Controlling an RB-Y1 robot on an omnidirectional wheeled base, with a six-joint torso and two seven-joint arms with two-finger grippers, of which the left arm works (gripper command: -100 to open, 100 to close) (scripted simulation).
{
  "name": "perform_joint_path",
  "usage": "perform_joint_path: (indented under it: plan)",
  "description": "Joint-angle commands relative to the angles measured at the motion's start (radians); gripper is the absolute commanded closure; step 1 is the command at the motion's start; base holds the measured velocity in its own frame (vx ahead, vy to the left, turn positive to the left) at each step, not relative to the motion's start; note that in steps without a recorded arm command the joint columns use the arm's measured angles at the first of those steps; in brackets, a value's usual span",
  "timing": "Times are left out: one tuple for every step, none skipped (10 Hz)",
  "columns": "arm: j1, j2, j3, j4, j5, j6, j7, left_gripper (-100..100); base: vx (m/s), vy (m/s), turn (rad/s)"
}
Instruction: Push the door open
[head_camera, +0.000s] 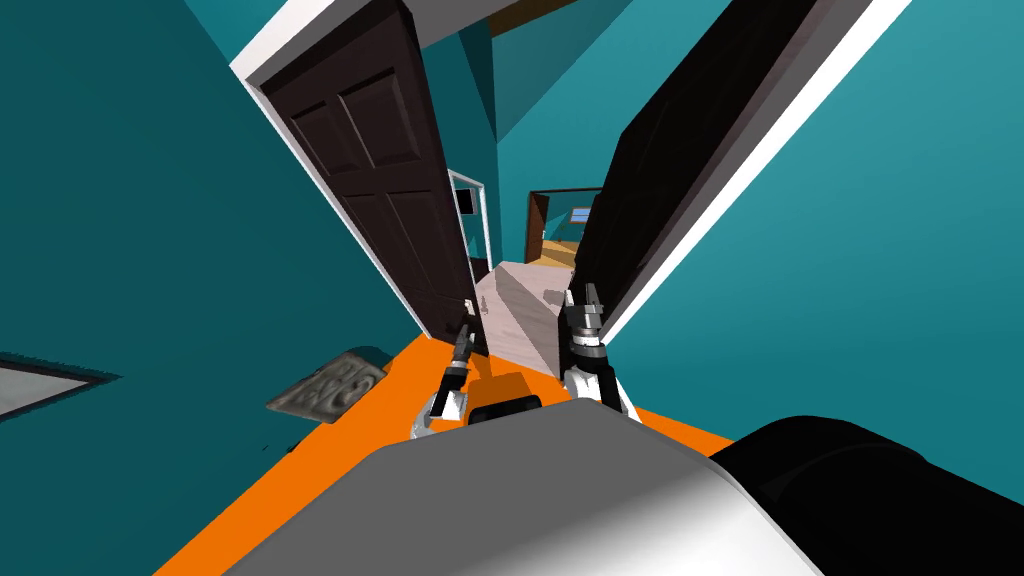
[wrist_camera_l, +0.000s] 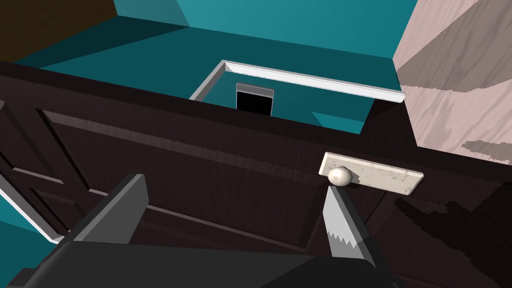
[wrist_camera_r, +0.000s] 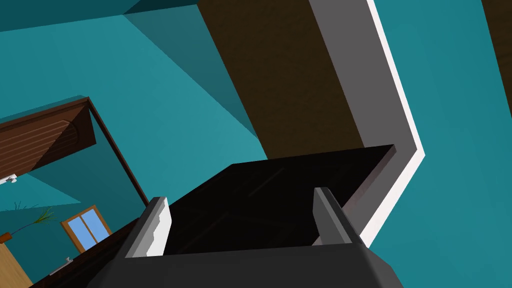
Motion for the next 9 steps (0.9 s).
perform_joint_path:
  plan:
    - [-0.016, 0.000, -0.010, 0.035, 0.007, -0.007, -0.004, -100, 0.056, 0.108, -0.078]
    - [-0.024, 0.000, -0.016, 0.055, 0.011, -0.012, -0.006, -100, 0.080, 0.103, -0.060]
    - [-0.033, 0.000, -0.022, 0.076, 0.015, -0.017, -0.008, -100, 0.079, 0.122, -0.061]
    - [-0.042, 0.000, -0.027, 0.096, 0.019, -0.021, -0.010, -100, 0.049, 0.104, -0.079]
    - [-0.050, 0.000, -0.033, 0.116, 0.023, -0.026, -0.012, -100, 0.057, 0.103, -0.063]
    - [-0.059, -0.001, -0.039, 0.136, 0.027, -0.030, -0.014, -100, 0.067, 0.098, -0.056]
    - [-0.067, -0.001, -0.045, 0.154, 0.031, -0.034, -0.016, -100, 0.058, 0.112, -0.053]
    - [-0.075, -0.001, -0.050, 0.173, 0.035, -0.038, -0.017, -100, 0.048, 0.117, -0.067]
    - [-0.082, -0.001, -0.055, 0.191, 0.039, -0.043, -0.019, -100, 0.055, 0.100, -0.061]
